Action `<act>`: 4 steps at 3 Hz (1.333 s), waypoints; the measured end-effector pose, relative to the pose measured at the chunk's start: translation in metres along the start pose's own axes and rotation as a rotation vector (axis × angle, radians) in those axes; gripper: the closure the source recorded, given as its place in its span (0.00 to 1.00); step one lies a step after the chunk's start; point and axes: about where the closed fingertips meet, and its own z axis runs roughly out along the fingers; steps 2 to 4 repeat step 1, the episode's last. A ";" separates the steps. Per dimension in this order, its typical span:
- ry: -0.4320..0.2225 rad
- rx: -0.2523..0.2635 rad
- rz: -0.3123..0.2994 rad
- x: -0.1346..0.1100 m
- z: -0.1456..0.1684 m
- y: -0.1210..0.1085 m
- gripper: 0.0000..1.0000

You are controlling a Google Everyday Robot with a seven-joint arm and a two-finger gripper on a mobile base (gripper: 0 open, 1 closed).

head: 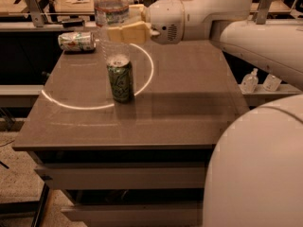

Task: Knock coke can over

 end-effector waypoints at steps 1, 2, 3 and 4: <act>-0.002 -0.004 -0.041 -0.002 0.002 0.001 0.44; -0.002 -0.004 -0.041 -0.002 0.002 0.001 0.44; -0.002 -0.004 -0.041 -0.002 0.002 0.001 0.44; -0.002 -0.004 -0.041 -0.002 0.002 0.001 0.44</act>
Offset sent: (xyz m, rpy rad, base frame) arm 0.0000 0.0000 0.0000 0.0000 0.0000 0.0000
